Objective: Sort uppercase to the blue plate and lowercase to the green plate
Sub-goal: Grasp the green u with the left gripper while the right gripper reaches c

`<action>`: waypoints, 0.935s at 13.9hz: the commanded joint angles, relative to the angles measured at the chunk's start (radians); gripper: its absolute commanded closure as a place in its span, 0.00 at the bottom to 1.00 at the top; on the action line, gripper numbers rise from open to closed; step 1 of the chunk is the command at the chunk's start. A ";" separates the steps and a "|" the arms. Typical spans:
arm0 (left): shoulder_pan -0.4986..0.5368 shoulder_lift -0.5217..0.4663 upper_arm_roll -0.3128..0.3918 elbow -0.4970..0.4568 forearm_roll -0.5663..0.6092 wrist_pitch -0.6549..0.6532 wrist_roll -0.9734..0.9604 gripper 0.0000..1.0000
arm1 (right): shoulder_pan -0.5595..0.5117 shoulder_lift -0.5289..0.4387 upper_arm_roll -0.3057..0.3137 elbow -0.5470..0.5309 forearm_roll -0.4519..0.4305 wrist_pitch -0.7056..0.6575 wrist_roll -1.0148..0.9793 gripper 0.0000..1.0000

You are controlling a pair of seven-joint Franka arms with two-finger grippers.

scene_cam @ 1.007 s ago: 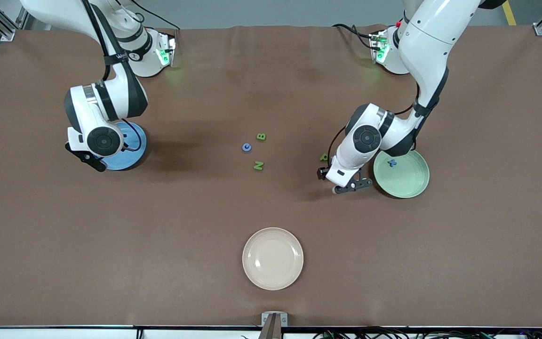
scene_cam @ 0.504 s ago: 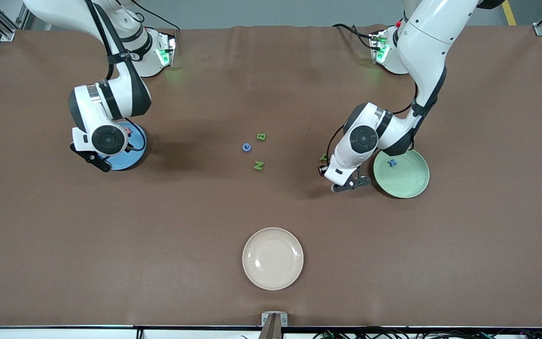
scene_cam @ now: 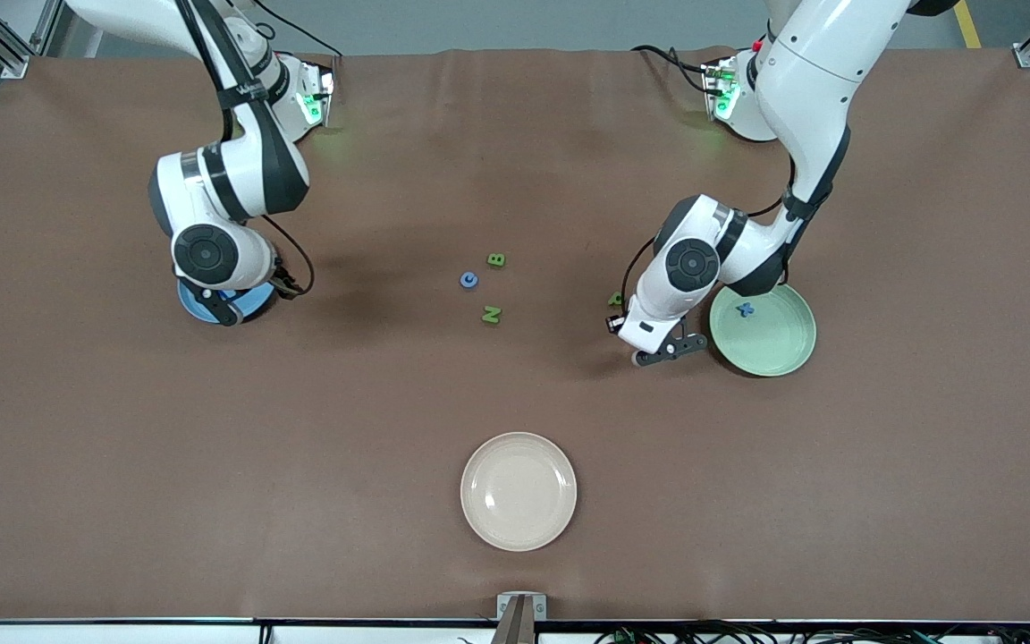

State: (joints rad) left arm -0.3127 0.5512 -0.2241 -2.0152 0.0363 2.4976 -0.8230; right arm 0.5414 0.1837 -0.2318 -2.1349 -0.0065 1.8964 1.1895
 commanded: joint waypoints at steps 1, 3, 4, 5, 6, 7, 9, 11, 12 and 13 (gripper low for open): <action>0.013 -0.056 0.005 -0.002 0.016 -0.081 -0.012 0.85 | 0.089 -0.020 -0.001 -0.002 0.042 0.058 0.128 0.00; 0.053 -0.092 0.003 -0.013 0.017 -0.129 0.025 0.85 | 0.179 -0.015 -0.001 -0.002 0.059 0.133 0.250 0.00; 0.067 -0.114 0.003 -0.031 0.017 -0.140 0.059 0.85 | 0.213 -0.004 -0.001 -0.002 0.065 0.173 0.301 0.00; 0.098 -0.137 0.000 -0.055 0.019 -0.144 0.099 0.85 | 0.250 0.006 -0.001 0.000 0.065 0.203 0.340 0.00; 0.119 -0.157 0.000 -0.081 0.023 -0.145 0.134 0.85 | 0.290 0.022 -0.001 0.000 0.065 0.240 0.379 0.00; 0.138 -0.177 0.000 -0.106 0.024 -0.145 0.169 0.85 | 0.325 0.051 -0.001 0.000 0.065 0.286 0.434 0.00; 0.177 -0.212 0.000 -0.154 0.024 -0.145 0.247 0.85 | 0.388 0.126 -0.001 0.003 0.065 0.395 0.501 0.00; 0.222 -0.250 0.000 -0.206 0.025 -0.143 0.318 0.85 | 0.414 0.206 -0.001 0.038 0.065 0.457 0.553 0.02; 0.248 -0.270 0.000 -0.230 0.024 -0.141 0.365 0.85 | 0.434 0.239 -0.001 0.070 0.065 0.457 0.571 0.02; 0.274 -0.287 -0.001 -0.250 0.025 -0.137 0.404 0.85 | 0.445 0.258 -0.001 0.090 0.066 0.458 0.584 0.03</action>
State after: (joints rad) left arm -0.0832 0.3374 -0.2170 -2.1912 0.0458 2.3545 -0.4840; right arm 0.9621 0.3844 -0.2226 -2.1154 0.0399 2.3628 1.7437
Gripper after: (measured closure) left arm 0.736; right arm 0.018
